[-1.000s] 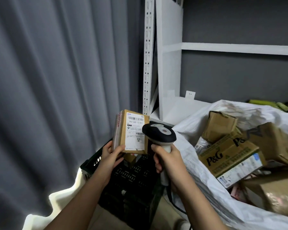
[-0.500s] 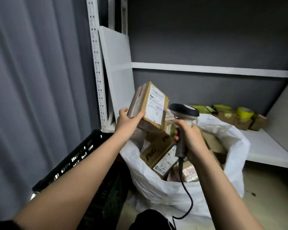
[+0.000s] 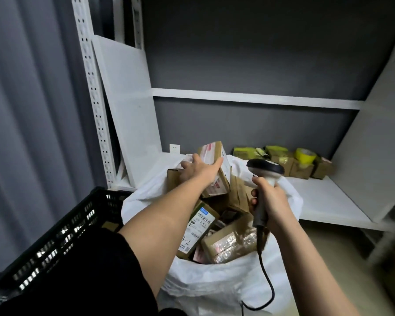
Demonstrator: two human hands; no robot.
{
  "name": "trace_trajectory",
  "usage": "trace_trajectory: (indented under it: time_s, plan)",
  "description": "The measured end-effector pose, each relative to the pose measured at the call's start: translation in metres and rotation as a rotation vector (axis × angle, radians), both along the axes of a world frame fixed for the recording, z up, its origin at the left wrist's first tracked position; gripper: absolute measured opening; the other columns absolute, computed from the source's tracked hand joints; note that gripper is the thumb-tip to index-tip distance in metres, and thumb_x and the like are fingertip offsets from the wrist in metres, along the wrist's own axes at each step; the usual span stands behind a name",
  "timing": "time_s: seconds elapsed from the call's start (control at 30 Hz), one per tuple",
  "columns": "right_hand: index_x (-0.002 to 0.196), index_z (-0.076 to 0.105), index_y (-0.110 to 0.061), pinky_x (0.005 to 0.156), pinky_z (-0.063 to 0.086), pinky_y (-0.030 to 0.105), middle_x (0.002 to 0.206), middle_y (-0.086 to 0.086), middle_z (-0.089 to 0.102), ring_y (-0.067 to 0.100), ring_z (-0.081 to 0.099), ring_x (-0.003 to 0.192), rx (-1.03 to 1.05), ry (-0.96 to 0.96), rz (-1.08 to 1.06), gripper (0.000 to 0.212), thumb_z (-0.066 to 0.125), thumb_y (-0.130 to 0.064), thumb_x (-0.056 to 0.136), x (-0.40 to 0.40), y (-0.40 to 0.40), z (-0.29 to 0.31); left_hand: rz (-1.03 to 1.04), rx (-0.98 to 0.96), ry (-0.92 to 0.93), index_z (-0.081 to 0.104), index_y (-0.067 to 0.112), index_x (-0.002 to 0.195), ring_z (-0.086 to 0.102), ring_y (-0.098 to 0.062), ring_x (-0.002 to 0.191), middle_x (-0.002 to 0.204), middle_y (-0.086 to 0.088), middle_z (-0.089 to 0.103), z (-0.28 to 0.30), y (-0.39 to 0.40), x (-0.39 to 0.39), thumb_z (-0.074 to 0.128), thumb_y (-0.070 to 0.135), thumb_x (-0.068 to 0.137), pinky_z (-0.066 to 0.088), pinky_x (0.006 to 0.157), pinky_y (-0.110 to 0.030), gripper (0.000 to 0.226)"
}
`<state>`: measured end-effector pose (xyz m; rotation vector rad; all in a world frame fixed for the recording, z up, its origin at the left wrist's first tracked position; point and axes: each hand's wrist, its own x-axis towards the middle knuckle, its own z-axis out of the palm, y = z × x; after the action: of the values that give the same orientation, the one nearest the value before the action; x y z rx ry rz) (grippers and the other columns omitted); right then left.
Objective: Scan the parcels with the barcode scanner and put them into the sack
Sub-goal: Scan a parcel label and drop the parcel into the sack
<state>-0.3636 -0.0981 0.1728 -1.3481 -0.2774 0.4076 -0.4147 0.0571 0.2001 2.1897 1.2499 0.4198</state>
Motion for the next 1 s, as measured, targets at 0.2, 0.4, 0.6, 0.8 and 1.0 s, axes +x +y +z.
trace_trajectory:
  time_s: [0.2,0.4,0.6,0.8,1.0]
  plan:
    - [0.086,0.047,-0.013,0.041,0.034,0.02,0.06,0.003,0.044,0.011,0.04,0.041,0.031,0.01,-0.03,0.012,0.056,-0.016,0.093,0.006,-0.003,-0.003,-0.098,0.354,0.364,0.039,0.016,0.145,0.033,-0.032,0.131,0.145,-0.013,0.029,-0.003,0.006,0.005,0.015,0.077,0.087,0.032,0.101,-0.041,0.088]
    - [0.102,0.044,-0.009,0.04,0.036,0.02,0.057,0.002,0.048,0.011,0.043,0.039,0.035,-0.002,0.064,0.02,0.058,-0.019,0.092,-0.017,0.013,0.01,-0.139,0.42,0.198,0.051,0.02,0.136,0.044,-0.031,0.128,0.143,-0.012,0.041,0.014,0.048,-0.034,0.027,0.063,0.094,0.035,0.1,-0.039,0.064]
    - [0.078,0.051,-0.013,0.041,0.039,0.021,0.053,0.001,0.047,0.013,0.044,0.041,0.041,-0.038,0.429,0.018,0.058,-0.019,0.094,-0.096,0.072,0.035,0.039,0.366,0.023,0.06,0.023,0.116,0.058,-0.027,0.11,0.12,-0.003,0.063,0.019,0.122,-0.133,0.038,0.05,0.094,0.04,0.081,-0.032,0.042]
    - [0.09,0.051,-0.012,0.042,0.039,0.019,0.055,0.002,0.046,0.013,0.043,0.041,-0.01,0.01,0.659,0.009,0.057,-0.018,0.094,-0.173,0.16,0.017,0.167,0.24,0.137,0.063,0.025,0.108,0.058,-0.029,0.113,0.122,-0.004,0.064,-0.028,0.191,-0.236,0.044,0.046,0.094,0.044,0.086,-0.032,0.032]
    - [0.079,0.049,-0.012,0.041,0.037,0.021,0.055,0.002,0.045,0.013,0.041,0.04,-0.125,0.051,0.688,0.018,0.058,-0.017,0.093,-0.215,0.263,-0.047,0.163,-0.004,0.235,0.059,0.022,0.116,0.059,-0.027,0.11,0.121,-0.006,0.063,-0.121,0.265,-0.296,0.052,0.043,0.091,0.047,0.092,-0.032,0.034]
